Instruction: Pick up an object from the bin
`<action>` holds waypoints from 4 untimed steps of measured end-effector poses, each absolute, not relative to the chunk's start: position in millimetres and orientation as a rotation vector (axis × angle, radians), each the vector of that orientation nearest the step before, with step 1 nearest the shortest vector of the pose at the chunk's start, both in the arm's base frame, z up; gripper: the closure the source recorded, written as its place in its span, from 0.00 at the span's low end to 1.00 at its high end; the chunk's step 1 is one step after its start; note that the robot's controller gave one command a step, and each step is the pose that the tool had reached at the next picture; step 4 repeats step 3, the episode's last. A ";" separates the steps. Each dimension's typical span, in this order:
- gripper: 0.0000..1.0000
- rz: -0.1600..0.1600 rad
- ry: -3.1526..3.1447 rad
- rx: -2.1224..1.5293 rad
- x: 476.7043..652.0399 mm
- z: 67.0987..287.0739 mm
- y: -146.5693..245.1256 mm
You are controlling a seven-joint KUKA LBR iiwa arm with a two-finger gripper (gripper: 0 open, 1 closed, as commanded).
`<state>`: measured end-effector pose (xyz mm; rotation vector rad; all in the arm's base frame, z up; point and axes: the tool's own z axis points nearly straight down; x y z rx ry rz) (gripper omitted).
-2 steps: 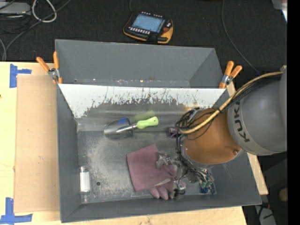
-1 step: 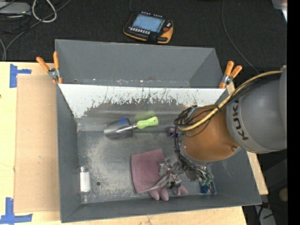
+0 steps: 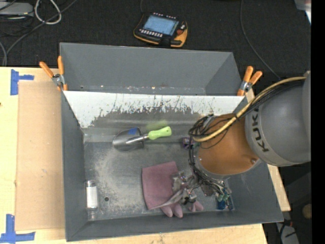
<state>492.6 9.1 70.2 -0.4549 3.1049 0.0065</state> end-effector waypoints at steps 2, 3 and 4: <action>1.00 0.010 3.115 -0.451 489.7 112.9 10.1; 1.00 0.010 3.116 -0.446 490.0 144.3 10.5; 1.00 0.010 3.116 -0.446 490.0 144.3 10.5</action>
Offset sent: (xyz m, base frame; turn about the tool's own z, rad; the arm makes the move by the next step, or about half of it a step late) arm -0.0003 0.0002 0.0759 0.0011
